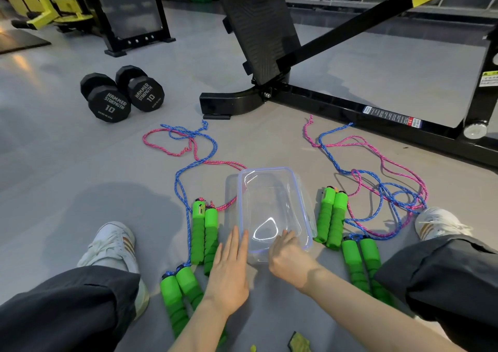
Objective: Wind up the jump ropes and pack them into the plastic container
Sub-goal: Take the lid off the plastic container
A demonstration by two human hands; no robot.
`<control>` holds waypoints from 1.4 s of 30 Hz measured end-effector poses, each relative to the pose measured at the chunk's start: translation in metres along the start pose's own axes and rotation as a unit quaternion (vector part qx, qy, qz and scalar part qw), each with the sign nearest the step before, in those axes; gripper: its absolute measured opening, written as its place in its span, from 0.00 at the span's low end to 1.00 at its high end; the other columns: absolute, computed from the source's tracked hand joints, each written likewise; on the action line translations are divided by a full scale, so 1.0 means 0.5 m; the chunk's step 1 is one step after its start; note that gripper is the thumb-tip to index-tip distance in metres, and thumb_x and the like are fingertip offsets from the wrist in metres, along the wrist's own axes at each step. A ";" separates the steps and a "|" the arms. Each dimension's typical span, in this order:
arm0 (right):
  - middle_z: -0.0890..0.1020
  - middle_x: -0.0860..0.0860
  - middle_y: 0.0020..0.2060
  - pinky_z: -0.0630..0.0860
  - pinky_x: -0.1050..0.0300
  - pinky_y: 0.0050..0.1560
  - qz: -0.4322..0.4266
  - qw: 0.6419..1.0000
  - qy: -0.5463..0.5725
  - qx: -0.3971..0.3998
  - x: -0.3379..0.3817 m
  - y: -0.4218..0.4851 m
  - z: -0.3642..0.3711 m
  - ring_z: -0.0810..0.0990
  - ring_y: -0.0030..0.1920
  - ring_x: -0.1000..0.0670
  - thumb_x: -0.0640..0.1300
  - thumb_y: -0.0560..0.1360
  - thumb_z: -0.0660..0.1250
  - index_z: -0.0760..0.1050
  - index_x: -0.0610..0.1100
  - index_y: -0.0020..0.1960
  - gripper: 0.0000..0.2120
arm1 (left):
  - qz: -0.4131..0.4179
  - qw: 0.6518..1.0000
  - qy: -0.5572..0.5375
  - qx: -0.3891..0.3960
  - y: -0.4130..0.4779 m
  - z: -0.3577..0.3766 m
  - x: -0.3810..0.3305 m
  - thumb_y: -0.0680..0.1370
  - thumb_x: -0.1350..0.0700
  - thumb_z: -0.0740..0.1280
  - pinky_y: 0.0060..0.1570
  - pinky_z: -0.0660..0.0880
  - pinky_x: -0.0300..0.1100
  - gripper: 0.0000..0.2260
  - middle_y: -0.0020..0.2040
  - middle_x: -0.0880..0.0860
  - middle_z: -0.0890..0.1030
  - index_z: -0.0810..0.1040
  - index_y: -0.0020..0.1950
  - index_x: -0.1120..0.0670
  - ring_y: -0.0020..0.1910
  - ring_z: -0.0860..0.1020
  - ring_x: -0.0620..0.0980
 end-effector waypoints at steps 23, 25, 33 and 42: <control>0.82 0.47 0.56 0.80 0.54 0.50 -0.161 0.950 0.247 -0.099 -0.117 -0.070 0.107 0.82 0.55 0.45 0.52 0.52 0.81 0.80 0.45 0.55 0.33 | 0.068 0.979 0.172 -0.082 0.124 -0.046 0.057 0.38 0.69 0.75 0.46 0.79 0.58 0.45 0.57 0.63 0.80 0.82 0.57 0.59 0.56 0.80 0.61; 0.81 0.44 0.56 0.77 0.47 0.54 -0.095 0.960 0.253 -0.079 -0.144 -0.070 0.119 0.81 0.56 0.43 0.47 0.48 0.82 0.81 0.45 0.55 0.35 | 0.087 0.978 0.168 -0.090 0.115 -0.034 0.050 0.40 0.70 0.73 0.56 0.75 0.59 0.47 0.58 0.64 0.79 0.79 0.61 0.56 0.62 0.72 0.61; 0.77 0.41 0.57 0.73 0.47 0.56 0.018 0.956 0.277 -0.098 -0.128 -0.064 0.105 0.75 0.52 0.41 0.44 0.49 0.75 0.79 0.40 0.58 0.36 | 0.130 0.980 0.117 -0.093 0.046 0.007 0.004 0.48 0.63 0.75 0.62 0.62 0.60 0.56 0.61 0.61 0.78 0.58 0.74 0.51 0.65 0.67 0.57; 0.82 0.44 0.55 0.79 0.50 0.50 0.012 0.949 0.312 -0.047 -0.090 -0.054 0.099 0.82 0.52 0.42 0.52 0.49 0.82 0.74 0.43 0.57 0.39 | 0.091 0.984 0.129 -0.086 0.048 -0.004 0.037 0.56 0.54 0.70 0.57 0.73 0.63 0.53 0.65 0.64 0.75 0.51 0.78 0.51 0.60 0.77 0.65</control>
Point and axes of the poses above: each hand's wrist, its own y-axis towards the middle knuckle, its own z-axis out of the palm, x = y × z, the point moved 3 cm from there along y, towards the middle knuckle
